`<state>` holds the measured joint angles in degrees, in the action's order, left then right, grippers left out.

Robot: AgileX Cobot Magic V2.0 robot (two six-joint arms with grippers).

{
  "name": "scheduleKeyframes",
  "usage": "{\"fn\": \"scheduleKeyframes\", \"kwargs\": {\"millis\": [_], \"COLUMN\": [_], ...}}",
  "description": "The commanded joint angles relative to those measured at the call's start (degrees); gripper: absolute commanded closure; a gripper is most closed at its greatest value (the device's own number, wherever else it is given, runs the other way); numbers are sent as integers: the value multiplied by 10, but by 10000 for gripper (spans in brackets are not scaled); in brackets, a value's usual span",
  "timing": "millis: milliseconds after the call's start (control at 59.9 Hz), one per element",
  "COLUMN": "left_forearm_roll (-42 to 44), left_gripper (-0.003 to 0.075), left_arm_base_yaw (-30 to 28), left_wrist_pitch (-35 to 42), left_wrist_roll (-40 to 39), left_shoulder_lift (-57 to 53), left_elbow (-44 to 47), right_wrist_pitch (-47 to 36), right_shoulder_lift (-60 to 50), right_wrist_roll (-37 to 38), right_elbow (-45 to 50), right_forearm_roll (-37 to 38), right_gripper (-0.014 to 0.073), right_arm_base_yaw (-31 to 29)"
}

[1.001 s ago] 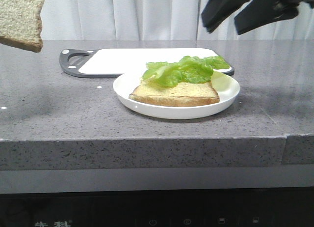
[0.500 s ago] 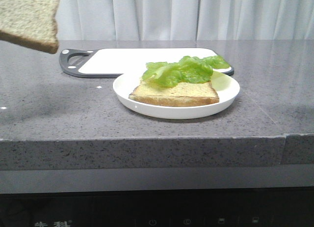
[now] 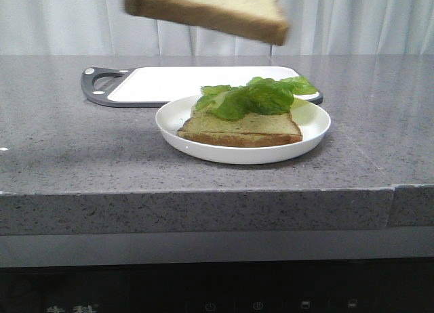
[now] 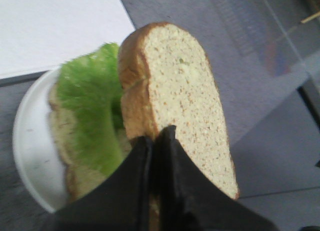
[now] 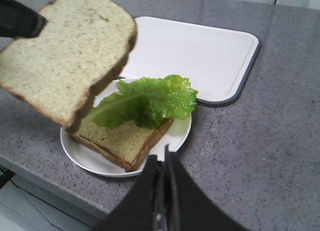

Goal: Left arm grabs bread, right arm adds lettuce
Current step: 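Bring the held bread slice over the lettuce and lower it with the left gripper, then open the left gripper and withdraw it from the sandwich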

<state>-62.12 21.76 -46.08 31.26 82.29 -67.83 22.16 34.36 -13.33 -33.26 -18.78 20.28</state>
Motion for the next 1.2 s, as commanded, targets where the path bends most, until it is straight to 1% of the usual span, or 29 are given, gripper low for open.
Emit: {"fn": "scheduleKeyframes", "kwargs": {"millis": [0,67,334,701,784,984,1184], "left_forearm_roll": [-135,-165,-170,-142,-134,-122,-123], "left_gripper": [741,741,741,731,683,491,371], "left_arm_base_yaw": [-12,-14,-16,-28,-28,-28,-42], "left_wrist_pitch": [-50,-74,-87,-80,-80,-80,-100], "left_wrist_roll": [58,72,72,72,72,72,72], "left_shoulder_lift": [34,73,169,185,185,185,179], "left_elbow": [-43,-58,-89,-89,-89,-89,-89], "right_wrist_pitch": [-35,-32,-32,-32,-32,-32,-32], "right_shoulder_lift": [-4,-4,-4,-4,-4,-4,-4], "right_wrist_roll": [-7,-7,-7,-7,-7,-7,-7], "right_elbow": [-16,-16,-16,-16,-16,-16,-16], "right_forearm_roll": [1,1,1,2,2,2,2], "right_gripper": [654,654,654,654,654,654,654], "right_arm_base_yaw": [-3,-3,-3,-3,-3,-3,-3]}}
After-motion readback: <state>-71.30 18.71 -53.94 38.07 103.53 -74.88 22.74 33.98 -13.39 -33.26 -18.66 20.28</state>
